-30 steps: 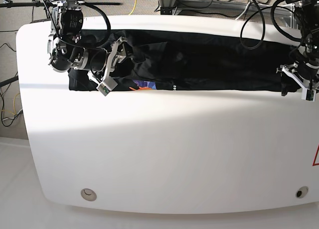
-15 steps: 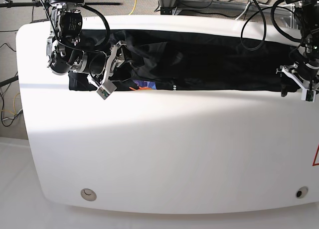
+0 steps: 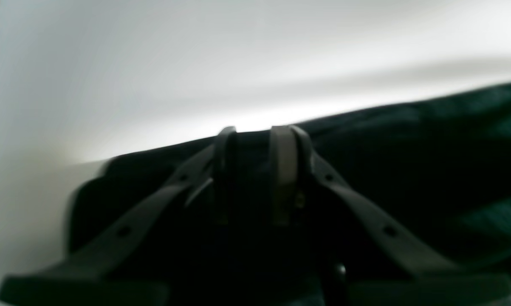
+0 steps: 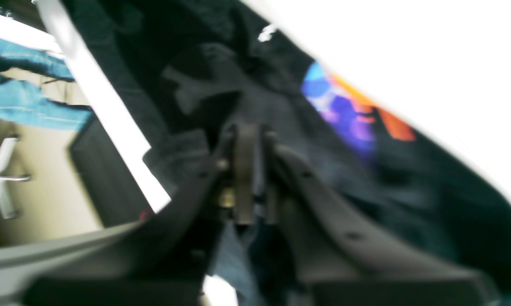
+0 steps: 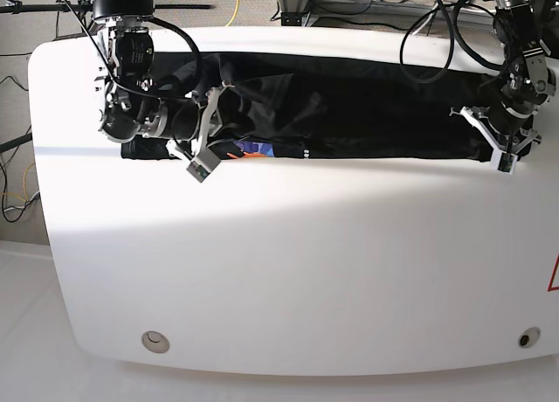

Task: Fold the T-shirt properly
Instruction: 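Regrasp the folded shirt edges with both grippers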

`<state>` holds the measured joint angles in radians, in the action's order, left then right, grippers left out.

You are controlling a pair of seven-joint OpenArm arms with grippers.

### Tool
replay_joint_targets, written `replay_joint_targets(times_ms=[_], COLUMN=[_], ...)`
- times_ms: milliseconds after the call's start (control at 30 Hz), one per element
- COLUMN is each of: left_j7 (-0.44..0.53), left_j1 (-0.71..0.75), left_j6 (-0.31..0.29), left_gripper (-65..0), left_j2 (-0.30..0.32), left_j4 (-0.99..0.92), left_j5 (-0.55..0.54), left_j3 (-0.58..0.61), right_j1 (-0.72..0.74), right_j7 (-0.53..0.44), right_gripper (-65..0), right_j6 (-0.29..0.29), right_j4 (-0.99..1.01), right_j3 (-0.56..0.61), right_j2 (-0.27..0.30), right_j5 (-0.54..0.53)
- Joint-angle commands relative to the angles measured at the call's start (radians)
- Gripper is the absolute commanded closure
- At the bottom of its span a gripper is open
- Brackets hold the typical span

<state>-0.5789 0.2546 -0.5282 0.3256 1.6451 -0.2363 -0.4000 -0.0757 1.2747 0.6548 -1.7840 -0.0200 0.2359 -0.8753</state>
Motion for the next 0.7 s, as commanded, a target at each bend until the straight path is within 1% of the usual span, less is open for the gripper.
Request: replay_joint_targets(times_ms=[0,67,133,200,267,400,467,533,667], left_j7=[0.036,0.033,0.030,0.011,0.002,-0.010,-0.018,-0.024,-0.025], left_j1=[-0.009,-0.010,-0.015,-0.022,-0.021,-0.015,-0.013,-0.012,-0.006], left_j6=[0.024,0.025,0.024,0.024,0.019,0.006,-0.010,-0.063,-0.137], left_gripper=[-37.1,-43.3,-46.8,-48.2,-45.2,-41.8,-40.8,-43.0,-44.1], left_j2=[0.037,0.038,0.037,0.030,0.027,0.023,0.023,0.032,0.036], left_j4=[0.026,0.026,0.027,0.032,0.043,0.065,0.069,0.065,0.053], left_j5=[0.002,0.003,0.003,-0.008,-0.019,-0.059,-0.073,-0.096,-0.105], left_j3=[-0.025,-0.026,-0.030,-0.066,-0.093,-0.154,-0.183,-0.229,-0.249], right_j1=[0.012,0.014,0.014,0.010,0.008,0.000,-0.003,-0.007,-0.016], right_j7=[-0.001,-0.001,0.000,0.009,0.012,0.012,0.008,0.014,0.003], right_gripper=[-22.1,-29.7,-34.5,-37.0,-35.3,-33.2,-32.6,-30.6,-28.0], right_j6=[0.005,0.003,0.001,0.001,0.002,0.000,0.000,0.020,0.034], right_j4=[0.004,0.017,0.023,0.006,0.002,-0.002,-0.001,-0.008,-0.016], right_j3=[0.031,0.042,0.042,0.031,0.020,-0.009,-0.031,-0.105,-0.173], right_j2=[0.003,0.003,0.002,-0.002,-0.001,0.002,0.006,0.012,0.019], right_j5=[0.019,0.040,0.058,0.068,0.066,0.058,0.043,-0.004,-0.033])
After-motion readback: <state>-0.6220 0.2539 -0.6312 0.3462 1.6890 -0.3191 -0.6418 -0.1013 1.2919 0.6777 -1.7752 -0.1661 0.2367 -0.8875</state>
